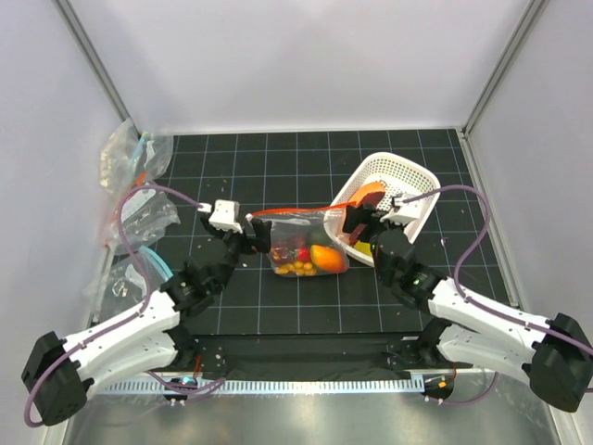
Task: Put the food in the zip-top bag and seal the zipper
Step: Place the zipper food storage bag at the center of the board, then reset both arms
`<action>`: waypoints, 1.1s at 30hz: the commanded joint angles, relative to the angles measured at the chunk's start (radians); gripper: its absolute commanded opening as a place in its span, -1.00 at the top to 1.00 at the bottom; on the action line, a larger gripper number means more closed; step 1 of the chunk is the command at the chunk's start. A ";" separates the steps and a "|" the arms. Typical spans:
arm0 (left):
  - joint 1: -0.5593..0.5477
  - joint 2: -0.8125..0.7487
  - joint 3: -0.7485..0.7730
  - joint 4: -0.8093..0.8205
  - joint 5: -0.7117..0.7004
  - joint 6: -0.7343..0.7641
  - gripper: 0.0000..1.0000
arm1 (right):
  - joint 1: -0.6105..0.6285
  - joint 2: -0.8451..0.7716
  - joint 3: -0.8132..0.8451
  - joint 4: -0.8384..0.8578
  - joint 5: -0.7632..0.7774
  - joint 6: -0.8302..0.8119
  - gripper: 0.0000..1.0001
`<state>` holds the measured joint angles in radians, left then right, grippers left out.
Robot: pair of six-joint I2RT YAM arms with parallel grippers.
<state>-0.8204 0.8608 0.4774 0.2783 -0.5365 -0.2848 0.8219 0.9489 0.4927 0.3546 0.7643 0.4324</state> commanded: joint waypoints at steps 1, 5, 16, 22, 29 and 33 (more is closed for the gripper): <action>0.004 -0.100 -0.022 0.136 -0.006 -0.034 -0.99 | -0.024 -0.064 0.063 -0.025 0.018 0.046 -0.76; 0.004 -0.289 -0.039 0.029 -0.086 -0.105 -0.99 | -0.024 -0.166 0.060 -0.036 -0.022 -0.024 -0.79; 0.003 -0.615 -0.099 -0.146 -0.261 -0.271 -0.99 | -0.023 -0.300 0.063 -0.072 0.226 0.003 -0.99; 0.004 -0.775 -0.157 -0.136 -0.220 -0.263 -0.95 | -0.024 -0.288 0.089 -0.153 0.344 0.101 -0.99; 0.003 -0.816 -0.188 -0.126 -0.210 -0.249 -0.93 | -0.024 -0.286 0.093 -0.178 0.385 0.129 -0.99; 0.004 -0.786 -0.172 -0.129 -0.207 -0.248 -0.93 | -0.024 -0.277 0.095 -0.181 0.389 0.137 -0.99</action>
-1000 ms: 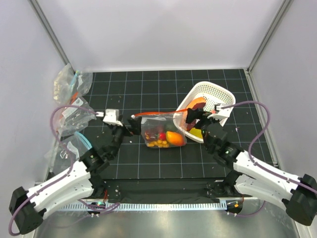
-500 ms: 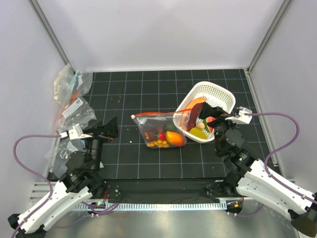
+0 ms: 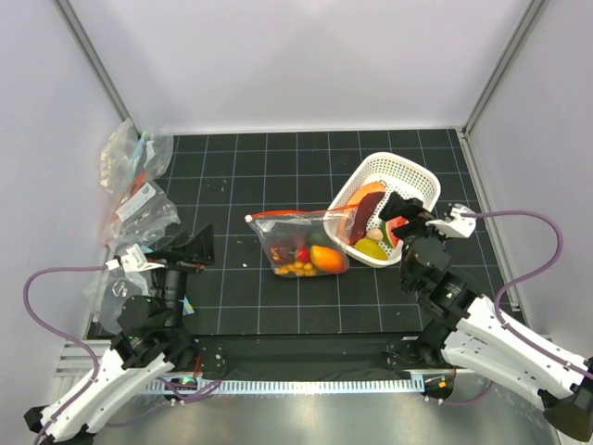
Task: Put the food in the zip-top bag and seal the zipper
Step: Reset both arms
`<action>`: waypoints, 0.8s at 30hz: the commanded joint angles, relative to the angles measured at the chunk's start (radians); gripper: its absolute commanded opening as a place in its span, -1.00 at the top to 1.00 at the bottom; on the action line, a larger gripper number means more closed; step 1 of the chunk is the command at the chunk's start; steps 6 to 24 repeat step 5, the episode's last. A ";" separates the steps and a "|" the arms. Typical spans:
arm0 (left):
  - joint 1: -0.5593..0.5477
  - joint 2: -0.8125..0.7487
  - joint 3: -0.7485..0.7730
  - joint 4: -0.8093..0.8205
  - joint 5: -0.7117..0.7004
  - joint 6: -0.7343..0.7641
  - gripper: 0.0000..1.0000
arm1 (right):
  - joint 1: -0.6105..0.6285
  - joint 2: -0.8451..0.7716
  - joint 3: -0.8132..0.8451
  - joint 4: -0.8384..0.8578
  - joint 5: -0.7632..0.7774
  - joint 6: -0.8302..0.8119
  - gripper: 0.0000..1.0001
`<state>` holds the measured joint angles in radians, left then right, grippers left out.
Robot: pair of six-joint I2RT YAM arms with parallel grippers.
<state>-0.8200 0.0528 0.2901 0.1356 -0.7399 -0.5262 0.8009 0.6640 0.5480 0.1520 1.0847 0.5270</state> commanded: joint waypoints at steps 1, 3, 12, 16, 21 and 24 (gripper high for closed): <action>0.004 0.028 0.018 0.015 -0.006 -0.006 -0.93 | -0.003 0.008 0.040 0.023 0.069 0.041 -0.99; 0.004 0.039 0.021 0.015 -0.001 -0.006 -0.93 | -0.002 0.014 0.040 0.017 0.086 0.063 -0.99; 0.002 0.045 0.021 0.015 0.002 -0.006 -0.93 | -0.003 0.014 0.038 0.015 0.092 0.071 -1.00; 0.002 0.045 0.021 0.015 0.002 -0.006 -0.93 | -0.003 0.014 0.038 0.015 0.092 0.071 -1.00; 0.002 0.045 0.021 0.015 0.002 -0.006 -0.93 | -0.003 0.014 0.038 0.015 0.092 0.071 -1.00; 0.002 0.045 0.021 0.015 0.002 -0.006 -0.93 | -0.003 0.014 0.038 0.015 0.092 0.071 -1.00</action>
